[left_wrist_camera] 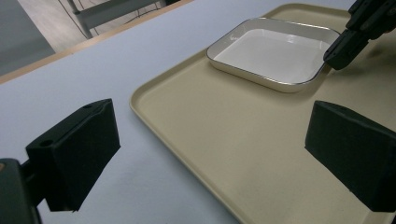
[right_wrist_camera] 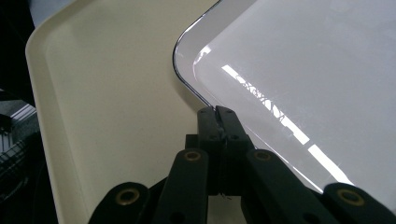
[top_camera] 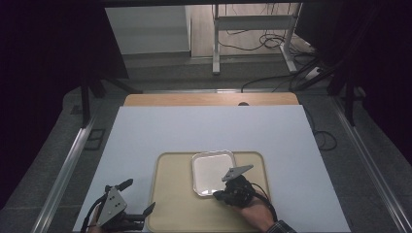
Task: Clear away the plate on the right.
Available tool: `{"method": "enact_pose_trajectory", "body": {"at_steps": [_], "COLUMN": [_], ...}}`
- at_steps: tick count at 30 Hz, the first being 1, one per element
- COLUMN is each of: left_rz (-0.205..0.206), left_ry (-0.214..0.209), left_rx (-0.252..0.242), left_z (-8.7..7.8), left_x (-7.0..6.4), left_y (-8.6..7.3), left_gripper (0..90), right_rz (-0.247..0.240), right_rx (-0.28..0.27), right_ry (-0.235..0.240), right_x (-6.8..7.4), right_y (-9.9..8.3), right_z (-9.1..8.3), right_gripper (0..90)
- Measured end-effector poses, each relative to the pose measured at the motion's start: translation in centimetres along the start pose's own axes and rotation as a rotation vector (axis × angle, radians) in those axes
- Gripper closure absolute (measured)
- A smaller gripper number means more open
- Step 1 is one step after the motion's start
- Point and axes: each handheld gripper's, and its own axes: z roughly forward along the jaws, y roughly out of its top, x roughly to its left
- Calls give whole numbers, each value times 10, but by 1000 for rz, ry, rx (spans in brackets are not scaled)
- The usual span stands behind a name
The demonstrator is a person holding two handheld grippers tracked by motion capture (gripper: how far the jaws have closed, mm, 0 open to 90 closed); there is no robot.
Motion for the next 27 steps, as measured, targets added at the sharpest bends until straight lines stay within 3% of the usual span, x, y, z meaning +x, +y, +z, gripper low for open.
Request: {"method": "enact_pose_trajectory", "body": {"at_steps": [5,12,27], "left_rz": [0,1,4], "left_ry": [0,0,-2], "left_rx": [1,1,0], "left_z": [0,0,0], "left_x": [0,0,0], "left_y": [0,0,0], "left_gripper": [27,28,28], "right_rz": [-11,-17,-3], "right_rx": [-1,2,-60], "right_ry": [-24,-20,-44], "right_x": [1,1,0], "right_y": [4,5,7], "right_z": [4,5,-12], "right_gripper": [896,888,803]}}
